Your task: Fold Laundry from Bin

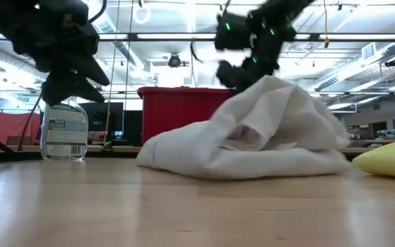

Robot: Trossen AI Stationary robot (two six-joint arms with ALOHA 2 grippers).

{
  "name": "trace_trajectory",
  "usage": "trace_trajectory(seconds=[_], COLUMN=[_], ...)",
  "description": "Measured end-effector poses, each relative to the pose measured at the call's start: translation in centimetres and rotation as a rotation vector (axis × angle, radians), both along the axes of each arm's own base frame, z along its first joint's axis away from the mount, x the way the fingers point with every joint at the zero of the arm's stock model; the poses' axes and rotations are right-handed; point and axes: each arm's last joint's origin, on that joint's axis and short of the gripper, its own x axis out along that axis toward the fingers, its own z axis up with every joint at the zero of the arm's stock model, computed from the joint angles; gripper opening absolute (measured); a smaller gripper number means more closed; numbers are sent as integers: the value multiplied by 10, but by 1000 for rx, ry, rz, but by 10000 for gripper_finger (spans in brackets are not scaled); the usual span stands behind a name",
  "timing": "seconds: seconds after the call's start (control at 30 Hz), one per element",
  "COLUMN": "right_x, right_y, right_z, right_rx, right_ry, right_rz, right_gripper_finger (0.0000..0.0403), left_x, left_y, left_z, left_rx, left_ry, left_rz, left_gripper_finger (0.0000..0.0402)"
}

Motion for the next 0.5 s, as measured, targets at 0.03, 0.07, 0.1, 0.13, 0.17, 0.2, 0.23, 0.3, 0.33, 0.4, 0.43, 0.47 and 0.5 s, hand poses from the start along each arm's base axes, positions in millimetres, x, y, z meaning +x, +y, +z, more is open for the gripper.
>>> trace_trajectory(seconds=[0.03,0.07,0.1,0.13,0.17,0.2,0.23,0.3,0.33,0.4,0.43,0.47,0.5], right_x=[4,8,12,17,20,24,27,32,33,35,36,36,37], right_y=[-2,-3,-3,-1,1,3,6,14,19,30,36,43,50], right_z=[13,26,41,57,73,89,104,134,145,160,163,163,162], right_rx=[-53,-114,-185,-263,-338,-408,-466,-545,-565,-571,-553,-528,-501], right_ry=[-3,-6,-14,-24,-35,-53,-82,-152,-184,-243,-269,-291,-303], right_rz=[27,64,110,156,192,222,251,308,336,395,424,455,487], right_gripper_finger=[5,5,4,4,3,3,3,2,2,2,2,2,2], left_x=[1,2,4,5,7,8,10,13,14,16,17,17,18], left_y=[2,4,6,8,10,12,14,18,19,20,20,20,20], left_z=[2,4,7,10,14,19,24,33,38,47,51,55,58], left_rx=[7,17,26,39,51,64,79,101,110,123,126,126,124], left_ry=[-6,-11,-17,-23,-33,-43,-55,-76,-87,-112,-125,-135,-142], left_rz=[7,12,17,20,23,25,26,32,33,34,32,32,31], left_gripper_finger=[194,194,194,194,194,194,194,194,194,194,194,194,194])
